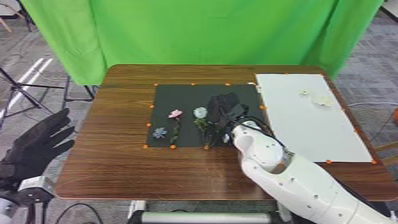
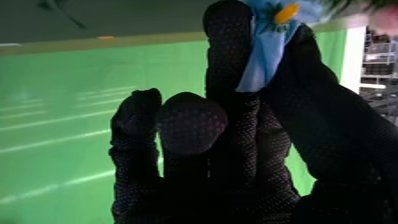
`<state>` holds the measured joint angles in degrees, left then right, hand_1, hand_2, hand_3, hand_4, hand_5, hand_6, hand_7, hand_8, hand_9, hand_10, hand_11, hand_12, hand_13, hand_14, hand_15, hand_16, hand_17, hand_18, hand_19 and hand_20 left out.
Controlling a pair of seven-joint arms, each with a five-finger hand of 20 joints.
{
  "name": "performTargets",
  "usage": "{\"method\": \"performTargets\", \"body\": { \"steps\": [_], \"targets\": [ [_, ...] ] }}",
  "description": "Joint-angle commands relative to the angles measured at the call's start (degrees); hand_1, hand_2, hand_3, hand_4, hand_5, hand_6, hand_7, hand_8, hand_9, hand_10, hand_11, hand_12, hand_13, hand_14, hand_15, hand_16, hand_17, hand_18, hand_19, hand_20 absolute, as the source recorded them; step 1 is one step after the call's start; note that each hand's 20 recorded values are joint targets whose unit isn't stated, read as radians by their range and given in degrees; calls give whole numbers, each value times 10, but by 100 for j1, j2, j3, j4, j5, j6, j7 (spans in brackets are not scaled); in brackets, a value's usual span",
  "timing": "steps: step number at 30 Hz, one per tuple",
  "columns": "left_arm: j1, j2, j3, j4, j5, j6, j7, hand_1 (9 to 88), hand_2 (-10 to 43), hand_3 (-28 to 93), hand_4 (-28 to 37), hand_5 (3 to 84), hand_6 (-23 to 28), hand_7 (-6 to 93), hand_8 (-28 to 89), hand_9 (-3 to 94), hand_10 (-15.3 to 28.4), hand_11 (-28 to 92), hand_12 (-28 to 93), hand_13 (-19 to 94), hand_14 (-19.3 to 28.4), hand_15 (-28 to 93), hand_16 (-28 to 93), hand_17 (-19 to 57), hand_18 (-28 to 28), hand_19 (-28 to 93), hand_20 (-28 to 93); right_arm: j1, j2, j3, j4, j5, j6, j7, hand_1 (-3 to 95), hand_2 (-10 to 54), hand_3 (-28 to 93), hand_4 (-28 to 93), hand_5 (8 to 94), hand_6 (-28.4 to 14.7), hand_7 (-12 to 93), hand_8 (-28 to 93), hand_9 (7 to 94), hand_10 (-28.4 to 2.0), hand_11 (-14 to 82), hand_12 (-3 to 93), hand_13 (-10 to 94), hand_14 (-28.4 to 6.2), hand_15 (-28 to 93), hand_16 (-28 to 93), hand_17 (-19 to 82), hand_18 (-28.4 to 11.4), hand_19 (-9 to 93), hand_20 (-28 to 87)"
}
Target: Arrange flowers
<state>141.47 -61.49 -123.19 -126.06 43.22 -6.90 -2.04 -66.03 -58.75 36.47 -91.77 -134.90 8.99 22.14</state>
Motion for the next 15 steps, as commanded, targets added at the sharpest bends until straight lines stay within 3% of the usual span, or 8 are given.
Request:
{"method": "performTargets", "body": {
  "steps": [1, 8, 15],
  "targets": [
    [14, 37, -1, 24, -37, -38, -69, 236, -29, 683, -281, 212, 7, 161, -85, 162, 84, 72, 227, 115, 108, 89, 106, -135, 177, 326, 97, 74, 21, -125, 114, -121, 334, 191, 458, -95, 811, -283, 694, 43, 427, -40, 879, -40, 81, 377, 693, -40, 789, 286, 234, -194, 786, 588],
    [12, 57, -10, 33, -48, -47, -92, 236, -29, 683, -281, 212, 7, 162, -85, 162, 84, 73, 226, 114, 108, 89, 105, -134, 176, 325, 97, 43, 22, -74, 78, -90, 387, 195, 439, -95, 802, -283, 635, 32, 438, -53, 809, -49, 119, 355, 665, -44, 797, 284, 224, -193, 784, 584],
    [-4, 61, -10, 40, -43, -62, -95, 235, -29, 684, -281, 212, 7, 162, -85, 162, 84, 74, 226, 115, 108, 90, 106, -134, 176, 325, 97, -17, 16, 29, -32, 45, 310, 48, 366, -95, 813, -283, 623, 30, 404, -40, 757, -67, 241, 244, 655, -51, 801, 270, 212, -196, 778, 590]
  ]
}}
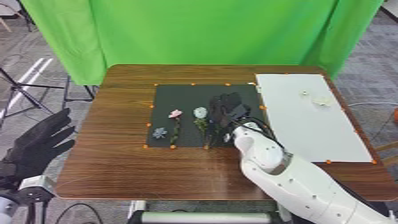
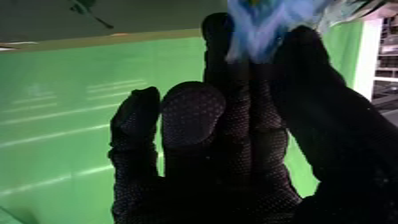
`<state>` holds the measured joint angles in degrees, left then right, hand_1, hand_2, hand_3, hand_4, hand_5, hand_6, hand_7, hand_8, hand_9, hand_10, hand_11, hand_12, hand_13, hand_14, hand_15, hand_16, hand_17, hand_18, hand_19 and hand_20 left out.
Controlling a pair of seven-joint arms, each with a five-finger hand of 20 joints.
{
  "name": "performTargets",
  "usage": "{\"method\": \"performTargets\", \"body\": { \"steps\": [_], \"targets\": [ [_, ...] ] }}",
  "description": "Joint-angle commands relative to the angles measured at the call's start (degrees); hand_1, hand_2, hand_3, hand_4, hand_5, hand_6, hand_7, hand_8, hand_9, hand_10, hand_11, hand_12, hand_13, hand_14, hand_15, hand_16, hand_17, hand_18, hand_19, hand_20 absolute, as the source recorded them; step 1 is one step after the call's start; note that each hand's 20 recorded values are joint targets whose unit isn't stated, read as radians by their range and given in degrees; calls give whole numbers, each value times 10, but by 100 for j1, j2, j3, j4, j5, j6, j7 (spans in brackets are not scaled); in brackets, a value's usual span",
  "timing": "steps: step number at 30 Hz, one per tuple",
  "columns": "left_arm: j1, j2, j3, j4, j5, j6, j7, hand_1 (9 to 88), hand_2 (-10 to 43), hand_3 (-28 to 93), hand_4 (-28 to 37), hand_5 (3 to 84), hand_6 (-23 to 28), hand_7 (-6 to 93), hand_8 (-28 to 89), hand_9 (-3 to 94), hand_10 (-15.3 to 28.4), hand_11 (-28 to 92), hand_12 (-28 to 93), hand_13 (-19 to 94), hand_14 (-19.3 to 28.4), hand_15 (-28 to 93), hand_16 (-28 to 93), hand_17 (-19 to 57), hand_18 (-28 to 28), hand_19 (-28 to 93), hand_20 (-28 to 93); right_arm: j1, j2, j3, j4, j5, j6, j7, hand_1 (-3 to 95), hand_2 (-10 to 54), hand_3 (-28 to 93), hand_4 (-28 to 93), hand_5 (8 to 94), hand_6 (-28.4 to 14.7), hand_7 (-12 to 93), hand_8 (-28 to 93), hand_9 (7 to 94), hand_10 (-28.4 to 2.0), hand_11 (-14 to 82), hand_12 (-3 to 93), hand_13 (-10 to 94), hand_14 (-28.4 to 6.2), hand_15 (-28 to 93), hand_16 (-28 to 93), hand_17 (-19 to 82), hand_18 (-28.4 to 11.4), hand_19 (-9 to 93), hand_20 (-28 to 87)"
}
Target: Arrange flowers
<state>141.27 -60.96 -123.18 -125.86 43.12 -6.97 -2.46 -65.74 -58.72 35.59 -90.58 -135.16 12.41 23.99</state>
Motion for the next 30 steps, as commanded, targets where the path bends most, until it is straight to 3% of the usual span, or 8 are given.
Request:
{"method": "performTargets", "body": {
  "steps": [1, 12, 16, 19, 20, 22, 25, 30],
  "targets": [
    [24, 14, -17, 18, -36, -56, -57, 235, -29, 683, -281, 212, 7, 162, -85, 162, 84, 74, 226, 115, 108, 90, 106, -134, 176, 325, 97, -72, 31, 139, -195, 96, -25, -168, 349, -95, 818, -283, 628, 30, 392, -41, 756, -72, 253, 223, 655, -53, 801, 268, 211, -196, 777, 591],
    [54, -49, -19, -15, -21, -33, -25, 235, -29, 684, -281, 212, 7, 162, -85, 162, 84, 75, 225, 115, 108, 90, 105, -133, 176, 324, 97, -82, 115, 607, -461, 299, 61, -103, 219, -51, 818, -282, 659, 28, 316, -171, 776, -89, 252, 213, 665, -74, 794, 275, 206, -214, 780, 606],
    [99, -87, -34, -37, -13, -13, 23, 236, -29, 684, -281, 211, 7, 163, -85, 162, 84, 75, 224, 115, 108, 92, 105, -134, 176, 325, 97, 69, 447, 869, -558, 221, -138, 487, 207, -34, 830, -277, 594, 10, 297, -158, 692, -97, 268, 225, 623, -81, 777, 277, 190, -217, 773, 608],
    [119, -111, -36, -49, -5, 19, 55, 235, -28, 684, -281, 212, 7, 163, -85, 162, 83, 75, 224, 115, 108, 92, 105, -134, 176, 326, 97, 217, 786, 1085, -513, 208, -913, 1048, 225, -36, 865, -256, 470, -17, 284, -143, 537, -109, 270, 230, 505, -94, 726, 249, 149, -207, 750, 594],
    [136, -119, -40, -58, -9, 30, 66, 235, -28, 685, -281, 211, 7, 163, -85, 162, 84, 75, 225, 114, 108, 92, 105, -134, 176, 326, 97, 266, 901, 1094, -428, 223, -928, 1224, 234, -36, 874, -251, 422, -27, 283, -139, 471, -123, 261, 230, 456, -100, 700, 226, 133, -203, 739, 583],
    [150, -132, -35, -63, -1, 40, 95, 235, -27, 684, -281, 211, 7, 163, -85, 162, 84, 75, 225, 114, 108, 92, 105, -134, 176, 325, 97, 298, 1064, 1351, -381, 525, -1574, 1531, 247, -38, 884, -242, 358, -34, 280, -135, 391, -139, 239, 229, 392, -106, 633, 177, 106, -206, 707, 555],
    [165, -146, -42, -66, -2, 56, 110, 236, -27, 684, -281, 212, 7, 163, -85, 162, 84, 75, 224, 114, 109, 91, 103, -134, 176, 325, 97, 293, 1300, 1509, -137, 617, -1664, 1789, 250, -42, 888, -240, 262, -49, 215, -107, 273, -160, 130, 243, 306, -150, 319, 200, 60, -230, 581, 398],
    [182, -173, -59, -77, 8, 42, 129, 236, -28, 685, -281, 212, 8, 162, -85, 162, 84, 75, 224, 114, 109, 93, 104, -134, 176, 325, 97, 259, 1456, 1662, 294, 631, -1784, 2134, 248, -61, 861, -240, 185, -66, 128, -66, 186, -171, 19, 264, 237, -192, 65, 249, 6, -263, 511, 251]
  ]
}}
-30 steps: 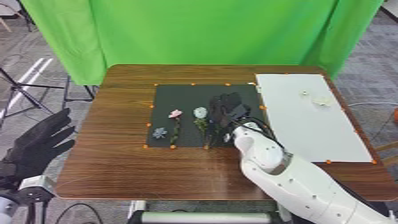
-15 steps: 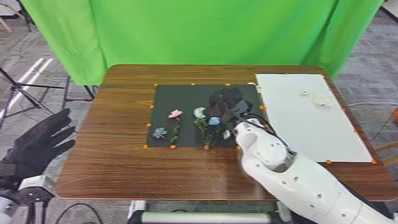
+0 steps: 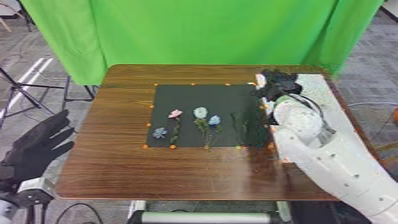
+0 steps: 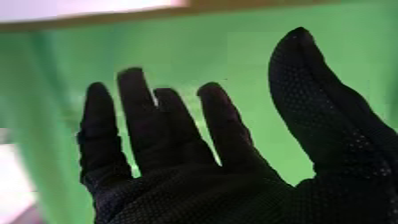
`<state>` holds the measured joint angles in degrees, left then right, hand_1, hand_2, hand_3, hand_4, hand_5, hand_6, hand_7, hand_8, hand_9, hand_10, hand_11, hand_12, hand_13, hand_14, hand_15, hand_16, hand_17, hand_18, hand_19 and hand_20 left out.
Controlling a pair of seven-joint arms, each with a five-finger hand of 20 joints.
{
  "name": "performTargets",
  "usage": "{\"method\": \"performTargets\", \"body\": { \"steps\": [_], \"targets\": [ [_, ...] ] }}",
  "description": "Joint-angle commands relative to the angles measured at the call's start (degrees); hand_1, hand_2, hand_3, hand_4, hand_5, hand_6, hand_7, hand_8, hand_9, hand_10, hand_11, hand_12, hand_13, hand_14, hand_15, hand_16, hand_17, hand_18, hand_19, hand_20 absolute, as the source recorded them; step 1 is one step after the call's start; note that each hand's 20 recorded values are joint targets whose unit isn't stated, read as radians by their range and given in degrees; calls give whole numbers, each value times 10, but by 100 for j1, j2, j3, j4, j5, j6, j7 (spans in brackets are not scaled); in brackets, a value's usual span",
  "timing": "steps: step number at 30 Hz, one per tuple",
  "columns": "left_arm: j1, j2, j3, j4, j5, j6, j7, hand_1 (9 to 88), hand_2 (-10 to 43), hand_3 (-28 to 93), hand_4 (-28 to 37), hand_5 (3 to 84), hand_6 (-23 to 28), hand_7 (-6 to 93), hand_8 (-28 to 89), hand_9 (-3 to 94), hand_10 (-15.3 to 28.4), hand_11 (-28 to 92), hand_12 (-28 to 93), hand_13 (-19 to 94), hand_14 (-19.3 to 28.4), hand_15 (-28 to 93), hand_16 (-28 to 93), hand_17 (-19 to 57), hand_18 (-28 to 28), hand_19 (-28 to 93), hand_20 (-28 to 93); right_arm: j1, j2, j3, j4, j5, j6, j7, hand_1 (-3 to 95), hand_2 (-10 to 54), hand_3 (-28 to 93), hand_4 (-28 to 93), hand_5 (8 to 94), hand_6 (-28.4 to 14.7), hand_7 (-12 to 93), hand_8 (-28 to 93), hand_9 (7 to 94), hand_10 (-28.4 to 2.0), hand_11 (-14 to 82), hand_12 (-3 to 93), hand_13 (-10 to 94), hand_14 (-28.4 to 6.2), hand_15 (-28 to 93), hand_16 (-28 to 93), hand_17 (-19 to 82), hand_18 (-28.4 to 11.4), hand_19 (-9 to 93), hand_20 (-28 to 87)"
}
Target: Arrange flowers
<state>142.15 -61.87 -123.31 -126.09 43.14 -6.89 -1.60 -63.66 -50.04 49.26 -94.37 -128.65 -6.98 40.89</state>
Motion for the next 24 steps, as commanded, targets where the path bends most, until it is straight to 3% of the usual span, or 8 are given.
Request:
{"method": "performTargets", "body": {
  "steps": [1, 9, 18, 21, 23, 24],
  "targets": [
    [89, -79, -40, -53, 7, 51, 44, 236, -28, 686, -281, 212, 8, 162, -85, 162, 84, 76, 225, 114, 109, 92, 104, -134, 177, 325, 97, 51, 627, 278, 749, -28, 162, 463, 247, -62, 860, -240, 174, -70, 121, -59, 175, -172, 10, 269, 229, -196, 46, 250, 2, -264, 504, 242],
    [58, -64, -26, -51, 8, -16, 18, 237, -25, 682, -281, 212, 8, 163, -85, 162, 84, 77, 224, 115, 108, 91, 104, -134, 176, 325, 96, -19, 731, 348, 1185, 161, -21, 481, 241, -78, 857, -242, 155, -90, 86, -32, 155, -179, -20, 294, 192, -211, -10, 249, -11, -268, 478, 189],
    [97, -56, -48, -53, 2, -10, 27, 235, -26, 685, -280, 213, 8, 163, -85, 163, 85, 77, 223, 115, 108, 92, 104, -134, 176, 325, 97, -157, 756, 636, 1439, 753, -382, 285, 241, -93, 866, -251, 229, -82, 174, -71, 305, -168, 85, 222, 418, -131, 127, 212, 34, -246, 525, 229],
    [66, -26, -41, -31, -6, -15, 14, 235, -25, 685, -281, 213, 8, 164, -86, 163, 85, 76, 222, 115, 108, 92, 104, -134, 177, 326, 97, -225, 784, 561, 1545, 598, 6, 147, 253, -95, 874, -262, 281, -68, 245, -105, 374, -163, 138, 208, 506, -105, 201, 192, 80, -233, 586, 280],
    [62, -11, -41, -32, -6, -15, -8, 236, -25, 684, -280, 213, 8, 163, -86, 163, 85, 77, 222, 115, 108, 92, 104, -135, 177, 327, 97, -279, 829, 376, 1633, 345, 713, 20, 271, -95, 882, -270, 320, -55, 293, -126, 432, -148, 183, 201, 562, -86, 251, 180, 106, -224, 619, 309],
    [58, -6, -36, -28, -10, -13, -5, 236, -25, 684, -281, 213, 8, 163, -86, 163, 85, 77, 222, 115, 108, 92, 104, -135, 177, 327, 97, -316, 846, 355, 1635, 283, 957, -108, 301, -88, 885, -273, 385, -33, 363, -162, 505, -129, 226, 195, 628, -64, 295, 184, 142, -210, 652, 342]
  ]
}}
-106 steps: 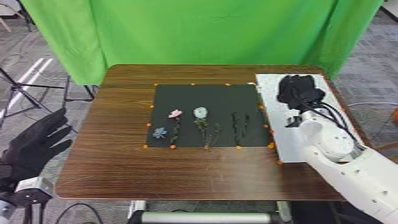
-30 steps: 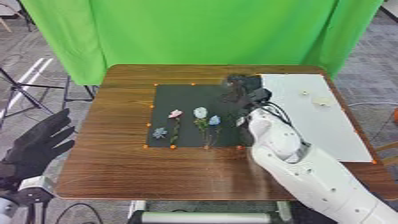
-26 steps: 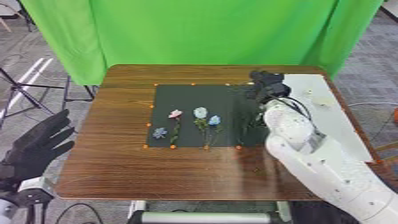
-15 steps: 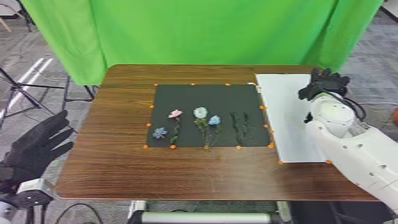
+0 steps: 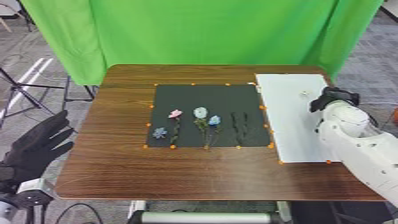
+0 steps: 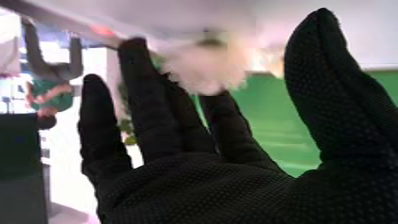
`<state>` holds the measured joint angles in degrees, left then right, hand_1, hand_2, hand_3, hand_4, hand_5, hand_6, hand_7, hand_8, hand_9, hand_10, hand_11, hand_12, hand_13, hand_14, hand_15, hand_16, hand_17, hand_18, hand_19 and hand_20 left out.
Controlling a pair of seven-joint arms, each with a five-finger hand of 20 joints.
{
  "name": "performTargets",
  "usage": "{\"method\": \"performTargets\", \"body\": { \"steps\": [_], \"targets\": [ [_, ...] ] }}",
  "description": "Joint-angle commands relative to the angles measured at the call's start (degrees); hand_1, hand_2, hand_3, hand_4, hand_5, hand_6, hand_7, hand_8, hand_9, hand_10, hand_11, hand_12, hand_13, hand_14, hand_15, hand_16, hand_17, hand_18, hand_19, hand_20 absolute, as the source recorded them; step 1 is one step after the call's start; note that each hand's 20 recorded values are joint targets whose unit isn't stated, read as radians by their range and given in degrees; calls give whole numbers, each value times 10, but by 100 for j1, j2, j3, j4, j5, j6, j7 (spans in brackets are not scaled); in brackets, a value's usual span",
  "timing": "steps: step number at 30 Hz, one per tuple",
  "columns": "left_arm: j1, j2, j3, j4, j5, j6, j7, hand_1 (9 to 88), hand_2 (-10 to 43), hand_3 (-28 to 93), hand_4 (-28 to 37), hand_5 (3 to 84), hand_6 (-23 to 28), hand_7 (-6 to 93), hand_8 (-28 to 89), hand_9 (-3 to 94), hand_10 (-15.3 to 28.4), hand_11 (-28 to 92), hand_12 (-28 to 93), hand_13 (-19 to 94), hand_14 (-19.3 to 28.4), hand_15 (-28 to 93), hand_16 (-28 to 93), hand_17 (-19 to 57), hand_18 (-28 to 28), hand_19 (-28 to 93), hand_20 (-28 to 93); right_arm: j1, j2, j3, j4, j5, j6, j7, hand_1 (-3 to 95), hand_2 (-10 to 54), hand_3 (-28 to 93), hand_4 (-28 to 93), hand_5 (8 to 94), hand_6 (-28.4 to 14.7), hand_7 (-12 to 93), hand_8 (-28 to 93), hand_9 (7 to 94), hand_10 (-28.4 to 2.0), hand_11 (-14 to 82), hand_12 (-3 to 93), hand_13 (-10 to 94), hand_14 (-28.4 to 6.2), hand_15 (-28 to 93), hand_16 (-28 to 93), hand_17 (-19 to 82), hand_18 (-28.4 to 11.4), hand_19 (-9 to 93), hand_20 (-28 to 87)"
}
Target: Arrange flowers
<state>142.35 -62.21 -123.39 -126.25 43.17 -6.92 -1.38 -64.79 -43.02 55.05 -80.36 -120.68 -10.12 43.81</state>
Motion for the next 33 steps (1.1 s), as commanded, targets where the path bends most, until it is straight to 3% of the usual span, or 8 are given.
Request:
{"method": "performTargets", "body": {
  "steps": [1, 3, 5, 8, 11, 15, 24, 33],
  "targets": [
    [42, 26, -33, -17, -17, -8, -40, 235, -25, 684, -281, 213, 8, 162, -85, 163, 85, 77, 223, 115, 108, 92, 104, -135, 177, 327, 97, -232, 183, -335, 242, -562, 1698, -515, 329, -75, 885, -275, 449, -14, 407, -184, 573, -107, 262, 194, 687, -47, 324, 200, 171, -199, 677, 367],
    [33, 39, -32, -13, -15, -18, -34, 235, -24, 684, -280, 213, 8, 162, -85, 163, 85, 78, 223, 114, 108, 93, 104, -135, 177, 327, 97, -307, 207, -401, 186, -890, 2179, -669, 398, -67, 841, -280, 525, -1, 469, -80, 652, -85, 231, 256, 750, -23, 329, 272, 204, -191, 704, 395],
    [41, 44, -37, -15, -13, -14, -49, 235, -24, 684, -280, 213, 8, 162, -85, 163, 85, 78, 223, 115, 108, 93, 104, -135, 177, 326, 96, -412, 244, -378, -57, -888, 2467, -834, 469, -70, 821, -281, 634, 17, 506, -17, 813, -56, 170, 392, 831, -7, 386, 316, 255, -181, 743, 432],
    [46, 45, -39, -20, -11, -16, -53, 235, -24, 684, -280, 214, 8, 162, -85, 164, 85, 77, 222, 115, 108, 92, 103, -135, 177, 326, 96, -455, 200, -400, -528, -928, 2781, -1115, 487, -93, 839, -282, 701, 19, 494, -23, 886, -43, 144, 458, 862, -3, 439, 317, 289, -175, 754, 454],
    [37, 46, -13, -18, -16, -11, -66, 235, -24, 684, -280, 215, 9, 162, -85, 164, 85, 77, 222, 115, 108, 91, 103, -134, 176, 325, 96, -305, 18, -626, -943, -1055, 3128, -1576, 485, -95, 849, -282, 718, 17, 487, -30, 897, -43, 145, 459, 868, -4, 442, 322, 293, -174, 755, 459],
    [-24, 66, 53, -3, -12, -33, -90, 236, -23, 683, -280, 215, 10, 161, -85, 164, 85, 77, 222, 114, 108, 91, 104, -134, 176, 326, 96, 90, -327, -1135, -1169, -1412, 3043, -2098, 484, -95, 849, -282, 720, 17, 486, -29, 901, -42, 141, 461, 868, -5, 445, 326, 292, -174, 755, 462],
    [-54, 61, 101, -9, 23, -13, -120, 236, -22, 682, -278, 214, 9, 160, -84, 163, 84, 75, 223, 114, 108, 92, 105, -134, 176, 326, 97, 1211, -722, -2572, -445, -1619, 2989, -2367, 478, -95, 842, -282, 714, 28, 490, -43, 897, -38, 129, 466, 847, 2, 453, 345, 271, -168, 747, 470],
    [38, 12, 28, -40, 5, -1, -93, 235, -22, 683, -279, 215, 9, 162, -84, 164, 85, 78, 223, 115, 108, 93, 104, -135, 177, 327, 97, 1213, -563, -2640, -243, -2069, 2842, -2350, 480, -95, 835, -283, 711, 29, 491, -56, 890, -37, 124, 464, 840, 6, 449, 355, 268, -166, 741, 473]
  ]
}}
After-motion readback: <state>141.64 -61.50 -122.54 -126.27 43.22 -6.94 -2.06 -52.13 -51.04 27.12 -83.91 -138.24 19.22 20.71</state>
